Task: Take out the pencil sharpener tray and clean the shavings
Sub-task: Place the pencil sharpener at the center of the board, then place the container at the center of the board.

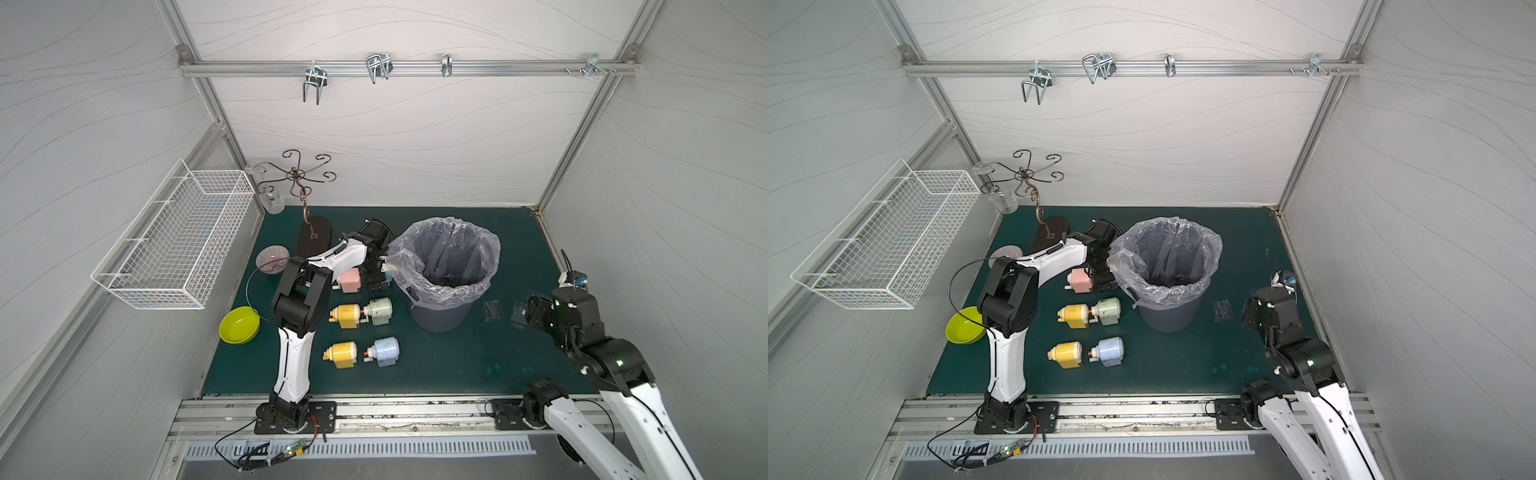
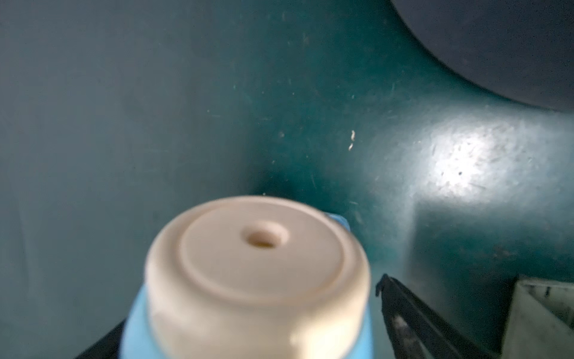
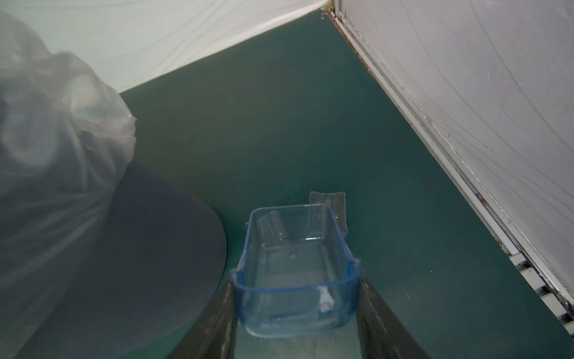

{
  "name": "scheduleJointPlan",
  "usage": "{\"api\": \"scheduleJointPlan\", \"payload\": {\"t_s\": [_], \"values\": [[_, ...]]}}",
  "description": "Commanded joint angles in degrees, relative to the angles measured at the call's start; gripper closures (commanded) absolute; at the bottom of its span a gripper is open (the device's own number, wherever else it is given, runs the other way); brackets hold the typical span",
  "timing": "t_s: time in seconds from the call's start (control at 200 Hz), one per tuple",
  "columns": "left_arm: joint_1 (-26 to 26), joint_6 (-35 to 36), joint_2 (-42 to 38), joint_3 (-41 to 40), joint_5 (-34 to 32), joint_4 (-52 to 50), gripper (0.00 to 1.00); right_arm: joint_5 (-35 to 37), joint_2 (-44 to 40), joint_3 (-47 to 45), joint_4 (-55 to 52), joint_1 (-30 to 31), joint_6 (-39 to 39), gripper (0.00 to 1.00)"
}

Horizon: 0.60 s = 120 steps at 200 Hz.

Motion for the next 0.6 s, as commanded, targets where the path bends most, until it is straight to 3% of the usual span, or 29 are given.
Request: {"api": "scheduleJointPlan", "payload": {"t_s": [0.0, 0.255, 0.595], "values": [[-0.2, 0.1, -3.6, -0.1, -0.3, 2.0, 0.01, 1.8, 3.5, -0.6, 2.8, -1.1, 1.7, 1.00], [-0.2, -3.1, -7.5, -2.8, -0.4, 4.8, 0.00, 4.2, 11.3, -2.3, 8.9, -5.3, 3.8, 1.00], [-0.2, -6.6, -11.6, -5.5, 0.0, 8.1, 0.00, 7.8, 22.9, -5.4, 21.6, -16.6, 9.3, 1.00]]}}
